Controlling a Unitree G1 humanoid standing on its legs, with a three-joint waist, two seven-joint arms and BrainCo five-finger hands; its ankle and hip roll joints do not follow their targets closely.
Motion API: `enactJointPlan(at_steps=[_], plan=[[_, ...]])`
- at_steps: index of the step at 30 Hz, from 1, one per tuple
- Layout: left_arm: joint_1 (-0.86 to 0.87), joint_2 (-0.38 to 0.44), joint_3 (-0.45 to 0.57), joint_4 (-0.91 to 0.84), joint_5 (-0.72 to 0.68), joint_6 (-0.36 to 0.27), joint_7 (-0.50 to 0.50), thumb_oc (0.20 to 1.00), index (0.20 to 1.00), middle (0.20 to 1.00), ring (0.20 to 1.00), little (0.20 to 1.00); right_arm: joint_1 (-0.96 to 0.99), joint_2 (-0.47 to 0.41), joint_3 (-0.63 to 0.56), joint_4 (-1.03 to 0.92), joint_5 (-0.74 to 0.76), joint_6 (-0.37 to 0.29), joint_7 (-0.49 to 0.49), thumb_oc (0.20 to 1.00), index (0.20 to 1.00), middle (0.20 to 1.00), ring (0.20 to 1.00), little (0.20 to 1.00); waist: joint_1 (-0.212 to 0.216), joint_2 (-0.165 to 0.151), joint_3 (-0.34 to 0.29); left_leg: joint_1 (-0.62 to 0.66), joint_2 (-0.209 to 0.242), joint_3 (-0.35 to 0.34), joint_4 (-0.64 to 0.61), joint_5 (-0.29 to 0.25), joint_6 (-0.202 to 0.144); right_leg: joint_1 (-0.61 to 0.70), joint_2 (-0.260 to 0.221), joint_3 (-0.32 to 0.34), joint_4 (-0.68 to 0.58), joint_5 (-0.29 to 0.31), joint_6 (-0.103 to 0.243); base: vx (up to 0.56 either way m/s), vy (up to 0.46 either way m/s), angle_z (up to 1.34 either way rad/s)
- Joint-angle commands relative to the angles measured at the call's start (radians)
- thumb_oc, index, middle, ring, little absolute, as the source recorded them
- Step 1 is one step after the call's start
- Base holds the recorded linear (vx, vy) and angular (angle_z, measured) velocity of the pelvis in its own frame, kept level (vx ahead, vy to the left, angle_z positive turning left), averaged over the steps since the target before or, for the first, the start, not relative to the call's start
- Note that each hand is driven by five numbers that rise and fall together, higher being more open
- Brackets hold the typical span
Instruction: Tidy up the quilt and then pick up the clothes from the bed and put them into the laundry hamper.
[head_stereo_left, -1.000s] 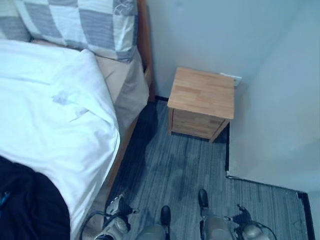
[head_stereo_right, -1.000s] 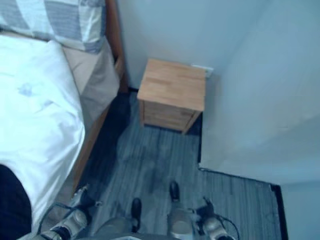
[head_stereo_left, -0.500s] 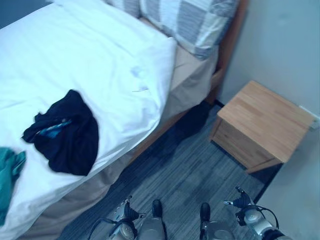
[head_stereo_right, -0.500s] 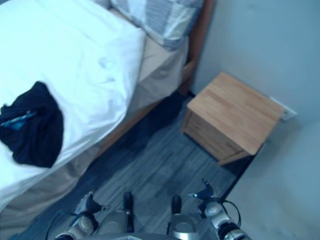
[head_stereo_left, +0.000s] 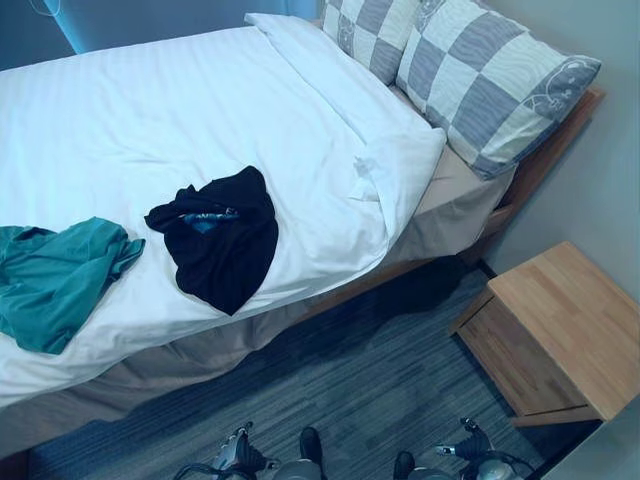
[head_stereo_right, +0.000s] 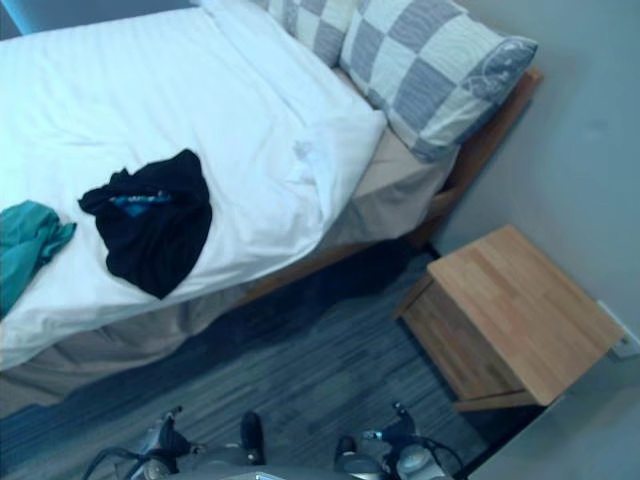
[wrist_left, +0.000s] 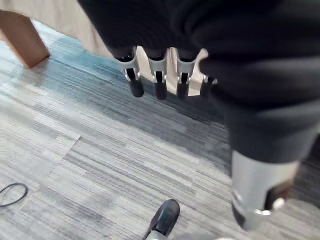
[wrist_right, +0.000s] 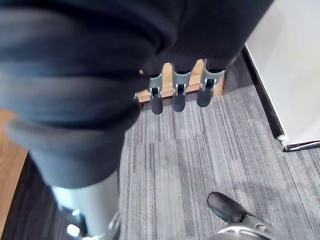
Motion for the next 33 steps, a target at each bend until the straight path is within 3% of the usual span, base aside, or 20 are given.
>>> enactJointPlan(at_steps=[1,2,5,6,7,10,12,14,15,17,18,19,20,23,25,26,27,28,31,33], plan=[[-0.134,0.029,0.013,0.053,-0.057,-0.008,0.014,1.0,1.0,1.0,1.0,1.0,-0.091,-0.046,-0.037,0.008,-0.015,0.003,-0.024,1.0,1.0,1.0,1.0,1.0,-0.016,0.014,0.177,-0.08,0.052,-0.049,0.316,-0.124,-0.077,-0.084,0.017,0.145,0.097,-0.115,-0.018,0.11,-0.156,-0.01],[-0.136,0.03,0.007,0.054,-0.054,-0.004,0.015,1.0,1.0,1.0,1.0,1.0,-0.097,-0.06,-0.04,0.01,-0.026,0.006,-0.029,1.0,1.0,1.0,1.0,1.0,-0.003,0.003,0.188,-0.139,0.059,-0.08,0.433,-0.079,-0.089,-0.059,0.016,0.15,0.099,-0.13,-0.037,0.09,-0.114,0.09],[-0.132,0.023,0.0,0.054,-0.053,-0.003,0.018,1.0,1.0,1.0,1.0,1.0,-0.098,-0.074,-0.044,0.007,-0.026,0.011,-0.029,1.0,1.0,1.0,1.0,1.0,0.006,-0.003,0.186,-0.181,0.048,-0.077,0.42,-0.093,-0.072,-0.027,0.013,0.135,0.086,-0.148,-0.038,0.25,-0.064,0.18],[-0.102,0.008,0.002,0.065,-0.046,-0.004,0.013,1.0,1.0,1.0,1.0,1.0,-0.1,-0.079,-0.043,0.016,-0.034,0.013,-0.028,1.0,1.0,1.0,1.0,1.0,0.024,0.011,0.169,-0.182,0.02,-0.057,0.301,-0.102,-0.051,0.007,0.026,0.139,0.058,-0.158,-0.029,0.25,0.052,-0.07],[-0.101,0.008,0.002,0.065,-0.045,-0.004,0.013,1.0,1.0,1.0,1.0,1.0,-0.099,-0.079,-0.043,0.016,-0.034,0.013,-0.027,1.0,1.0,1.0,1.0,1.0,0.025,0.009,0.171,-0.175,0.017,-0.055,0.295,-0.1,-0.05,0.011,0.023,0.14,0.056,-0.159,-0.027,0.39,0.087,-0.01],[-0.09,0.004,0.004,0.08,-0.032,-0.005,0.004,1.0,1.0,1.0,1.0,1.0,-0.098,-0.086,-0.059,0.024,-0.031,0.018,-0.029,1.0,1.0,1.0,1.0,1.0,0.044,0.033,0.159,-0.194,0.015,0.025,0.08,-0.021,-0.063,0.068,0.027,0.127,0.029,-0.194,-0.016,0.29,0.105,0.07],[-0.069,0.002,0.003,0.099,-0.01,0.0,-0.007,1.0,1.0,1.0,1.0,1.0,-0.097,-0.082,-0.068,0.021,-0.025,0.018,-0.026,1.0,1.0,1.0,1.0,1.0,0.043,0.047,0.146,-0.174,0.022,0.07,0.04,-0.004,-0.06,0.094,0.028,0.125,0.032,-0.209,-0.004,0.32,0.174,-0.01],[-0.047,0.005,0.013,0.113,0.006,0.01,-0.013,1.0,1.0,1.0,1.0,1.0,-0.09,-0.071,-0.072,0.016,-0.027,0.015,-0.023,1.0,1.0,1.0,1.0,1.0,0.035,0.041,0.123,-0.129,0.01,0.06,0.013,-0.005,-0.04,0.104,0.013,0.135,0.052,-0.217,0.011,0.42,0.19,-0.2],[-0.047,0.015,0.029,0.124,0.004,0.019,-0.017,1.0,1.0,1.0,1.0,1.0,-0.085,-0.06,-0.084,0.014,-0.016,0.013,-0.023,1.0,1.0,1.0,1.0,1.0,0.04,0.02,0.106,-0.097,-0.004,0.042,-0.001,-0.016,-0.022,0.081,0.005,0.143,0.146,-0.211,0.028,0.34,0.129,-0.25],[-0.048,0.025,0.033,0.131,0.013,0.024,-0.018,1.0,1.0,1.0,1.0,1.0,-0.082,-0.05,-0.087,0.01,-0.011,0.01,-0.022,1.0,1.0,1.0,1.0,1.0,0.044,0.013,0.103,-0.067,-0.005,0.048,-0.007,-0.034,-0.012,0.05,0.011,0.151,0.225,-0.199,0.044,0.27,0.124,-0.25],[-0.061,0.043,0.031,0.13,0.029,0.031,-0.021,1.0,1.0,1.0,1.0,1.0,-0.089,-0.038,-0.092,-0.001,0.001,0.007,-0.019,1.0,1.0,1.0,1.0,1.0,0.029,-0.001,0.118,-0.009,-0.015,0.043,-0.007,-0.076,0.011,-0.043,-0.004,0.164,0.439,-0.136,0.101,0.25,0.137,-0.25],[-0.062,0.043,0.031,0.13,0.029,0.031,-0.021,1.0,1.0,1.0,1.0,1.0,-0.09,-0.039,-0.092,-0.001,0.001,0.007,-0.019,1.0,1.0,1.0,1.0,1.0,0.032,0.002,0.116,-0.012,-0.011,0.045,-0.007,-0.074,0.01,-0.047,0.0,0.166,0.438,-0.132,0.1,0.26,0.155,-0.28],[-0.089,0.067,0.028,0.115,0.024,0.033,-0.017,1.0,1.0,1.0,1.0,1.0,-0.101,-0.04,-0.094,-0.033,0.018,0.003,-0.022,1.0,1.0,1.0,1.0,1.0,0.007,0.0,0.141,0.018,0.0,0.033,-0.007,-0.094,0.018,-0.156,0.009,0.187,0.621,-0.031,0.119,0.1,0.053,-0.15],[-0.122,0.084,0.019,0.091,0.013,0.027,-0.015,1.0,1.0,1.0,1.0,1.0,-0.108,-0.056,-0.115,-0.069,0.041,-0.004,-0.038,1.0,1.0,1.0,1.0,1.0,-0.015,0.008,0.156,0.037,0.017,0.017,-0.007,-0.109,0.008,-0.251,0.02,0.174,0.659,-0.071,0.095,0.24,0.029,0.2],[-0.15,0.099,0.002,0.073,0.01,0.016,-0.012,1.0,1.0,1.0,1.0,1.0,-0.103,-0.079,-0.137,-0.094,0.059,-0.014,-0.052,1.0,1.0,1.0,1.0,1.0,-0.042,0.0,0.165,0.051,0.013,0.001,-0.007,-0.113,-0.006,-0.254,0.026,0.179,0.519,-0.109,0.076,0.25,-0.12,0.38],[-0.169,0.112,-0.011,0.052,0.006,0.005,-0.018,1.0,1.0,1.0,1.0,1.0,-0.095,-0.105,-0.168,-0.107,0.084,-0.015,-0.064,1.0,1.0,1.0,1.0,1.0,-0.064,-0.009,0.164,0.057,0.005,-0.02,-0.007,-0.124,-0.016,-0.233,0.019,0.206,0.327,-0.108,0.07,0.27,-0.15,0.54],[-0.169,0.112,-0.011,0.052,0.006,0.005,-0.018,1.0,1.0,1.0,1.0,1.0,-0.095,-0.105,-0.168,-0.107,0.084,-0.015,-0.064,1.0,1.0,1.0,1.0,1.0,-0.064,-0.007,0.164,0.056,0.007,-0.021,-0.007,-0.122,-0.016,-0.232,0.021,0.206,0.321,-0.103,0.069,0.28,-0.227,0.81],[-0.171,0.128,-0.021,0.046,0.019,0.009,-0.023,1.0,1.0,1.0,1.0,1.0,-0.068,-0.146,-0.203,-0.115,0.101,-0.007,-0.08,1.0,1.0,1.0,1.0,1.0,-0.088,-0.019,0.158,0.061,0.007,-0.04,-0.007,-0.144,-0.027,-0.237,-0.001,0.27,0.148,-0.063,0.079,0.14,-0.124,0.77],[-0.166,0.123,-0.02,0.031,0.029,-0.009,-0.018,1.0,1.0,1.0,1.0,1.0,-0.035,-0.184,-0.273,-0.188,0.124,-0.026,-0.108,1.0,1.0,1.0,1.0,1.0,-0.093,-0.048,0.131,0.077,-0.003,-0.044,-0.007,-0.149,-0.029,-0.21,-0.025,0.286,0.089,-0.023,0.087,0.17,-0.155,0.7],[-0.154,0.124,-0.018,0.025,0.029,-0.011,-0.019,1.0,1.0,1.0,1.0,1.0,-0.009,-0.202,-0.301,-0.219,0.134,-0.029,-0.111,1.0,1.0,1.0,1.0,1.0,-0.099,-0.048,0.125,0.077,0.002,-0.042,-0.007,-0.148,-0.033,-0.205,-0.022,0.286,0.083,-0.013,0.087,0.13,-0.169,0.47]])
